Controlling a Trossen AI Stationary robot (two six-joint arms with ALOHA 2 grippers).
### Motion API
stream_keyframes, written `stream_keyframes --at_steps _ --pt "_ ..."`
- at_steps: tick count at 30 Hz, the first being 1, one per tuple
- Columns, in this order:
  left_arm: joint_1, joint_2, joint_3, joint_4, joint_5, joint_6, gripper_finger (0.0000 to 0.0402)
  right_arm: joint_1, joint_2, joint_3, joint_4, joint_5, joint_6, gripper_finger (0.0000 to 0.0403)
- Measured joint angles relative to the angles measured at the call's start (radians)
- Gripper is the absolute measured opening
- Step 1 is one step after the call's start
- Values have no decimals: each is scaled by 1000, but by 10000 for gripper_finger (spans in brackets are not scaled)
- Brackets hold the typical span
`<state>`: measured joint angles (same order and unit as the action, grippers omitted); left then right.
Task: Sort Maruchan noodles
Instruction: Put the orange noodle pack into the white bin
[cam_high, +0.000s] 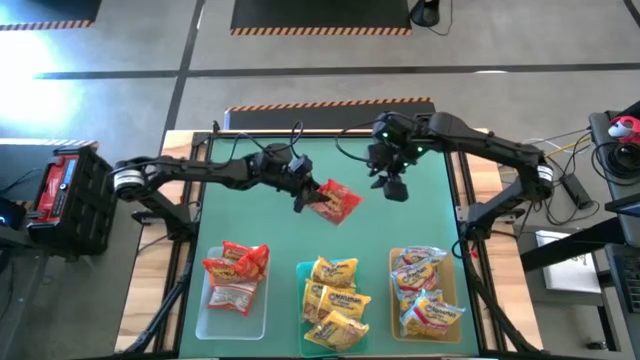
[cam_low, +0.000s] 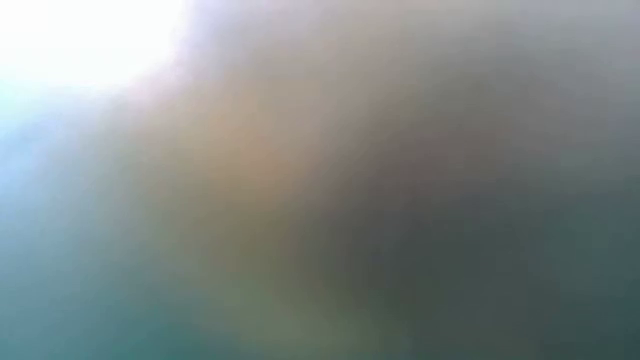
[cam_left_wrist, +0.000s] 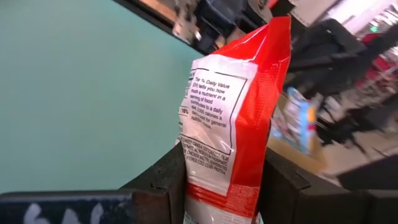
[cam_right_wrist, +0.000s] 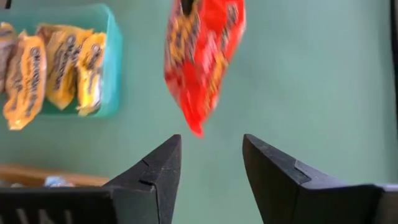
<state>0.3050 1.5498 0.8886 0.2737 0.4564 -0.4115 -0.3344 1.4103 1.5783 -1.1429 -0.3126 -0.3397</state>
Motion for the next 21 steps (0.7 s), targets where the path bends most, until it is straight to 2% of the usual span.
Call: stream_keyframes --at_steps 5,11,17,21 --pt "-3 -46 0 -131 59 -23 125 0 -20 12 -93 0 25 153" --pt "-51 -142 0 -284 51 -78 125 0 -57 10 -193 -1 14 144" --pt "-138 -284 0 -331 -52 -110 125 0 -120 8 -180 -1 3 137" --pt "-225 -390 -11 -438 -177 -166 125 0 -153 6 -161 -2 37 134"
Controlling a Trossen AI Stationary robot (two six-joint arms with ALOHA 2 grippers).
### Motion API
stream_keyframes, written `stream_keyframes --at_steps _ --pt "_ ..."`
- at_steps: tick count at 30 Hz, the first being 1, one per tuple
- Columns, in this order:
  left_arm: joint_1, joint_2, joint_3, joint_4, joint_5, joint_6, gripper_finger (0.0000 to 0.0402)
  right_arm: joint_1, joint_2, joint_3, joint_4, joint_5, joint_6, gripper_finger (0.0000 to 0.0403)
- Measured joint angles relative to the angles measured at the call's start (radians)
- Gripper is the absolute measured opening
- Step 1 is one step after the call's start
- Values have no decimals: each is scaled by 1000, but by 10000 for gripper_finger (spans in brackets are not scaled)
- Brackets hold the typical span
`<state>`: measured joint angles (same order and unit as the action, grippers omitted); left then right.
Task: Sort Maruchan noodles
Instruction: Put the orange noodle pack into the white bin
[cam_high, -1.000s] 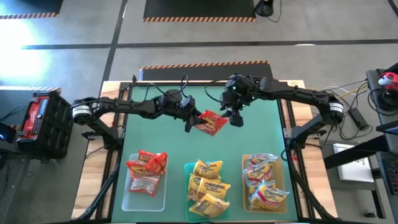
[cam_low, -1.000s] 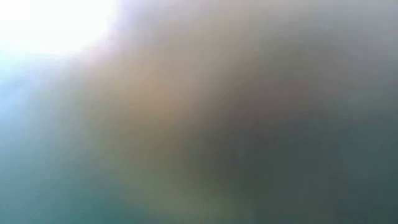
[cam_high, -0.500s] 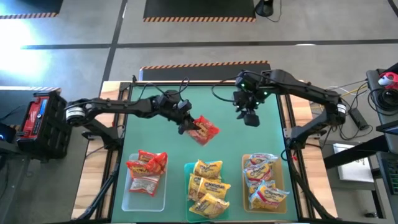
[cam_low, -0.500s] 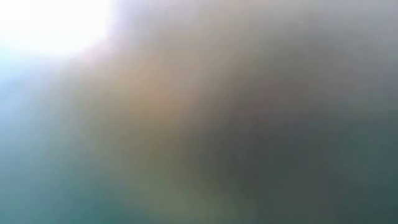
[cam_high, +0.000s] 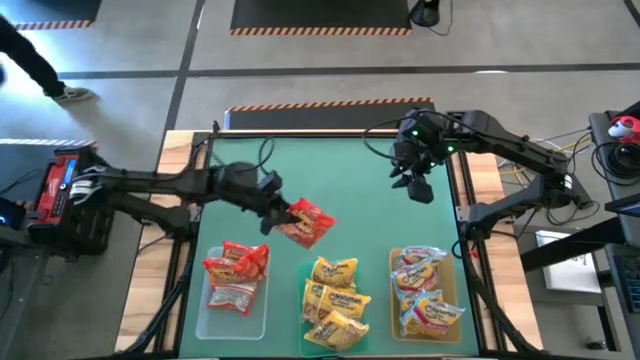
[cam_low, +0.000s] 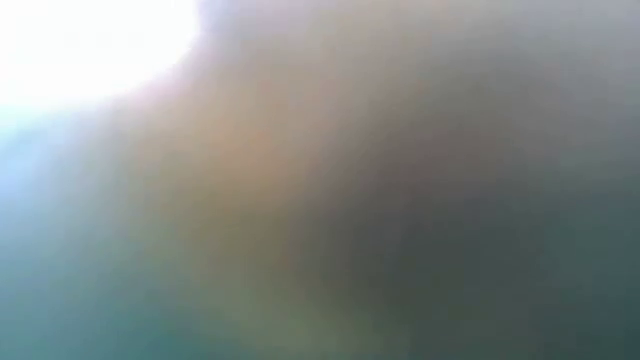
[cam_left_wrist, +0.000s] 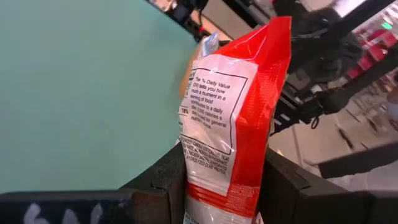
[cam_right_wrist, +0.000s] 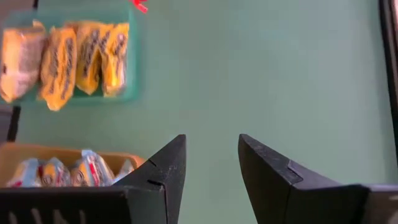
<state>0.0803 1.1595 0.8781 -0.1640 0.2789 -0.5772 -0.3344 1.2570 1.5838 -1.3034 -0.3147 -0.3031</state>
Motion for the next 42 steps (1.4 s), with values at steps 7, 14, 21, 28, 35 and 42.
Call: stream_keyframes --at_steps 7,14,21,28,35,42 --pt "-264 -178 -76 -35 -288 -172 126 3 -60 -45 77 -7 114 136" --pt "-613 -241 -125 -32 -646 -276 126 3 -128 -124 152 -7 256 132" --pt "-932 -206 -157 -36 -898 -425 126 16 -218 -206 259 -7 395 132" --pt "-1112 -144 -192 -40 -1056 -526 126 52 -317 -303 427 2 536 132" --pt "-1216 -59 -211 -42 -1055 -673 126 82 -371 -396 512 2 636 132" --pt "-1319 9 -213 -43 -1112 -792 126 82 -377 -478 545 2 664 132"
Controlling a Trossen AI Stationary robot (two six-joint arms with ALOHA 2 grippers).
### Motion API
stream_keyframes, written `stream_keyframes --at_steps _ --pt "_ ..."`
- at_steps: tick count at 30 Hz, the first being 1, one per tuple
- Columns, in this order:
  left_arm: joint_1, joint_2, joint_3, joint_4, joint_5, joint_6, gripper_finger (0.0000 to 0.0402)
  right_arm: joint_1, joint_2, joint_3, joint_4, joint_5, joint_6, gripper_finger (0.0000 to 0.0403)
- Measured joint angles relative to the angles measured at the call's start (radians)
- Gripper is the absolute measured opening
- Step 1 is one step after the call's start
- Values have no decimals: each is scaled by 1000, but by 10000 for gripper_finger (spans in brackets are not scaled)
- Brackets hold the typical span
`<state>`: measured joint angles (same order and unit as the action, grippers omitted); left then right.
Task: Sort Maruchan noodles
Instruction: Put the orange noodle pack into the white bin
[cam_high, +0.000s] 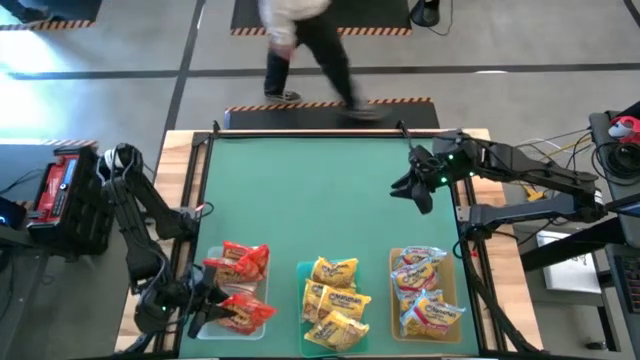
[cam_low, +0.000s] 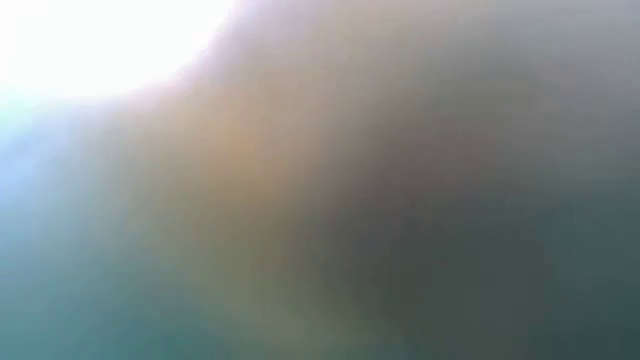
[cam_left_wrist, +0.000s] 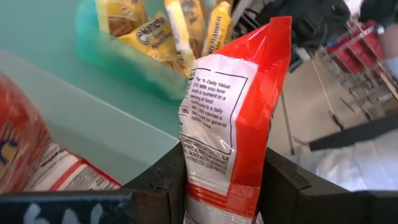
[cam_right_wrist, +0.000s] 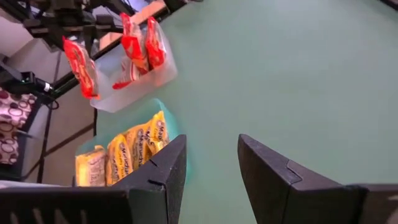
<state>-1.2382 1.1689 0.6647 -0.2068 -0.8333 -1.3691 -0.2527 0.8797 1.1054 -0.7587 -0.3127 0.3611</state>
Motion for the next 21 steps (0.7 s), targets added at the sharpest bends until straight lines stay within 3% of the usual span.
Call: stream_keyframes --at_steps 7,13,21 --pt "-4 75 0 -43 -14 -254 137 0 -2 -51 40 -7 21 132" --pt "-5 96 2 -217 171 -568 180 0 -3 -37 37 -8 14 132" --pt "-3 38 17 -304 201 -537 216 -1 -3 15 32 0 2 132"
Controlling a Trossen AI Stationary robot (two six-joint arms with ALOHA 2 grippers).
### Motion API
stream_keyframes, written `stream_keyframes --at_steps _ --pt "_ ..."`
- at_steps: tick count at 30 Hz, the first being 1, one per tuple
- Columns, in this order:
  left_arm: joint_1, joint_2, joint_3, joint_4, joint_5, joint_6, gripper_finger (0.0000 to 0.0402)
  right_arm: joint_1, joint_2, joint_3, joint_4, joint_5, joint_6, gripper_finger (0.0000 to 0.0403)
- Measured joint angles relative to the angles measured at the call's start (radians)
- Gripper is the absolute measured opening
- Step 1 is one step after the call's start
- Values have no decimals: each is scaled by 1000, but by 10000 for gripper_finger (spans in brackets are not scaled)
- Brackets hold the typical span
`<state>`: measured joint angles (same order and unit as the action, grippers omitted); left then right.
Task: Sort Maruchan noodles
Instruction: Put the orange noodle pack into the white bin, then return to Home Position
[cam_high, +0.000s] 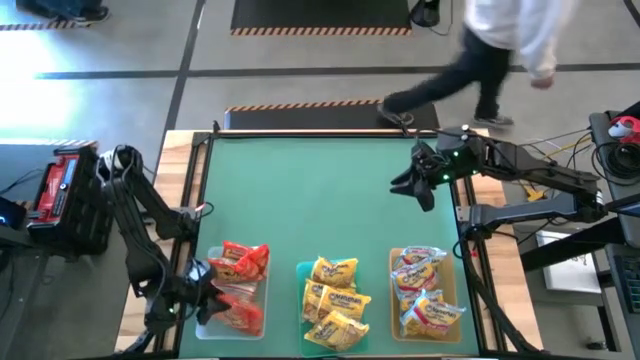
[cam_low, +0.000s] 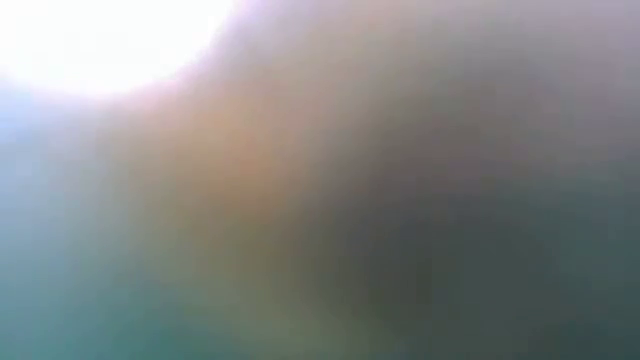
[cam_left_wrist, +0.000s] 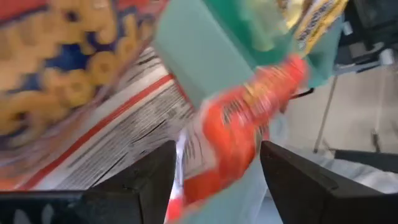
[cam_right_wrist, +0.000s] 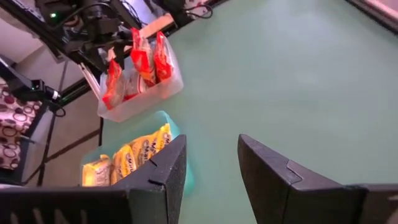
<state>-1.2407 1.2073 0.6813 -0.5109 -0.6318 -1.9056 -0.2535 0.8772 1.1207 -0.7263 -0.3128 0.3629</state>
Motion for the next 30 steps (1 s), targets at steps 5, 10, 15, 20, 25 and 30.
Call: stream_keyframes --at_steps 5,10,15,20,25,30 --pt "0 -60 41 -176 -18 -65 213 0 0 38 -3 0 -59 132" --pt "7 -87 83 -335 -187 -80 210 0 -2 48 -1 3 -121 132" --pt "42 -92 116 -485 -254 -143 210 -3 -16 40 -42 83 -175 132" --pt "101 -96 126 -567 -293 -183 210 -31 -56 22 -77 159 -215 132" --pt "181 -102 126 -621 -391 -176 210 -85 -110 -35 -78 158 -240 132" --pt "282 -128 126 -644 -423 -160 210 -141 -184 -110 -82 156 -253 132"
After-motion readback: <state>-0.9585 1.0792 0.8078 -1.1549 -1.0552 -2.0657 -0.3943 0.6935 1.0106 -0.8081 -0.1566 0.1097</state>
